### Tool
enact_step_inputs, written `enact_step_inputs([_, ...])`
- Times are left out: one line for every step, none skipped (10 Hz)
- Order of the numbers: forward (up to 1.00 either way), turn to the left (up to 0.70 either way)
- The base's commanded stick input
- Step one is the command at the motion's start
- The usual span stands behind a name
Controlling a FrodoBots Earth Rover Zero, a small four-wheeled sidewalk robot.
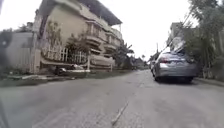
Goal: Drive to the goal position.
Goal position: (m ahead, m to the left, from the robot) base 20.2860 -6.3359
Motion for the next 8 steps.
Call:
enact_step_inputs([0.85,-0.23])
enact_step_inputs([0.85,-0.19])
enact_step_inputs([0.85,-0.13])
enact_step_inputs([0.85,-0.05])
enact_step_inputs([0.85,-0.01])
enact_step_inputs([0.85,0.0])
enact_step_inputs([0.85,0.0])
enact_step_inputs([0.85,0.0])
